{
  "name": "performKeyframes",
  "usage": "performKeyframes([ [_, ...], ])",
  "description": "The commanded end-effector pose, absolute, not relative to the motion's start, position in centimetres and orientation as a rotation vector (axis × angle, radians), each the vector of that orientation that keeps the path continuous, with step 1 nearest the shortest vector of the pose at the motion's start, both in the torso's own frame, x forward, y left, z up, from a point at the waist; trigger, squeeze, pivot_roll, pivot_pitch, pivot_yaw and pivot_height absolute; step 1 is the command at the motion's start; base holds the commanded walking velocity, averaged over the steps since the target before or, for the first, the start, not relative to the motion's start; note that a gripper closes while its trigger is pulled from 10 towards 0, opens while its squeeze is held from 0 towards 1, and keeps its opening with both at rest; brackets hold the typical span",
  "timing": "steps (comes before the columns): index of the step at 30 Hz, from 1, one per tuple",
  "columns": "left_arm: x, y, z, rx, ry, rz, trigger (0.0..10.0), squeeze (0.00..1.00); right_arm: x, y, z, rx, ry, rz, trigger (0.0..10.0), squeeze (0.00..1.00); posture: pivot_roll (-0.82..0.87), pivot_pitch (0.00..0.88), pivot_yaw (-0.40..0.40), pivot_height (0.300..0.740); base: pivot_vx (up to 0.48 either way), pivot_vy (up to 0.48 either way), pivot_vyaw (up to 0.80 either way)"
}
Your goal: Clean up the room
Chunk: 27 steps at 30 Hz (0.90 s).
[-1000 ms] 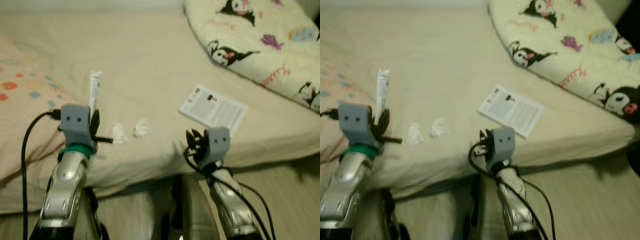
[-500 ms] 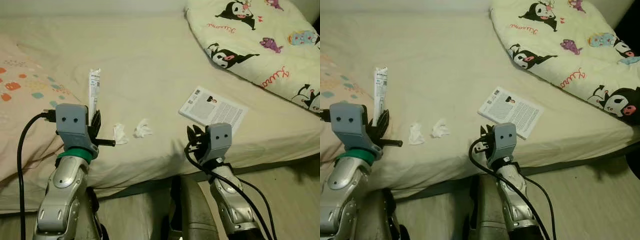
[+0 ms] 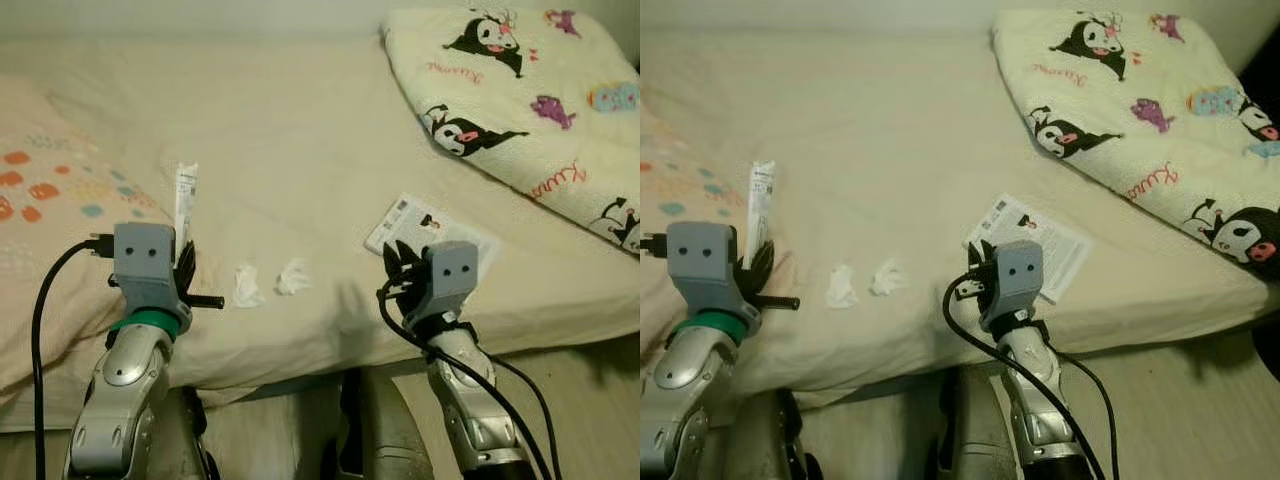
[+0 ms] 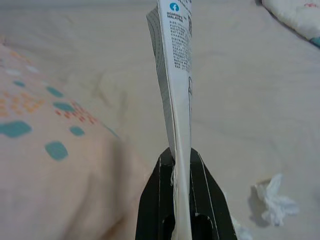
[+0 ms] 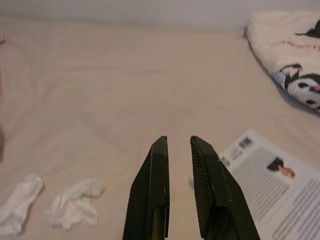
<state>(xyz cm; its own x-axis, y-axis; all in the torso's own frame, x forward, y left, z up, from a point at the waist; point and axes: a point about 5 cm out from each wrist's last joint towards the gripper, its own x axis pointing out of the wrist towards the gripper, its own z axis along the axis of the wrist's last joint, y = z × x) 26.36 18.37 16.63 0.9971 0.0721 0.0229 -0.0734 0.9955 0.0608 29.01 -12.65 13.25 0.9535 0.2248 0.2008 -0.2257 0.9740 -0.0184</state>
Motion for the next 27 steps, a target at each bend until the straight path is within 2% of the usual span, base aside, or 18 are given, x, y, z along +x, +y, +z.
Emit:
performKeyframes([
  [1, 26.3, 18.2, 16.0, 0.063, 0.009, 0.069, 10.0, 0.0, 28.8, -13.1, 13.2, 0.001, -0.203, 0.21, 10.0, 0.01, -0.03, 0.114, -0.054, 0.644, 0.0, 0.0, 0.0],
  [12, 25.8, 18.6, 14.8, 0.051, 0.034, 0.088, 10.0, 0.0, 28.3, -13.5, 14.5, -0.035, -0.251, 0.202, 10.0, 0.0, -0.03, 0.108, -0.057, 0.672, 0.0, 0.0, 0.0],
  [22, 24.3, 18.7, 12.3, 0.087, 0.048, 0.114, 10.0, 0.0, 27.7, -15.2, 15.1, -0.038, -0.31, 0.13, 10.0, 0.0, -0.04, 0.095, -0.059, 0.704, 0.0, 0.0, 0.0],
  [27, 24.0, 18.4, 11.3, 0.096, 0.076, 0.108, 10.0, 0.0, 27.7, -15.4, 14.5, -0.05, -0.289, 0.123, 10.0, 0.0, -0.04, 0.086, -0.062, 0.708, 0.0, 0.0, -0.5],
])
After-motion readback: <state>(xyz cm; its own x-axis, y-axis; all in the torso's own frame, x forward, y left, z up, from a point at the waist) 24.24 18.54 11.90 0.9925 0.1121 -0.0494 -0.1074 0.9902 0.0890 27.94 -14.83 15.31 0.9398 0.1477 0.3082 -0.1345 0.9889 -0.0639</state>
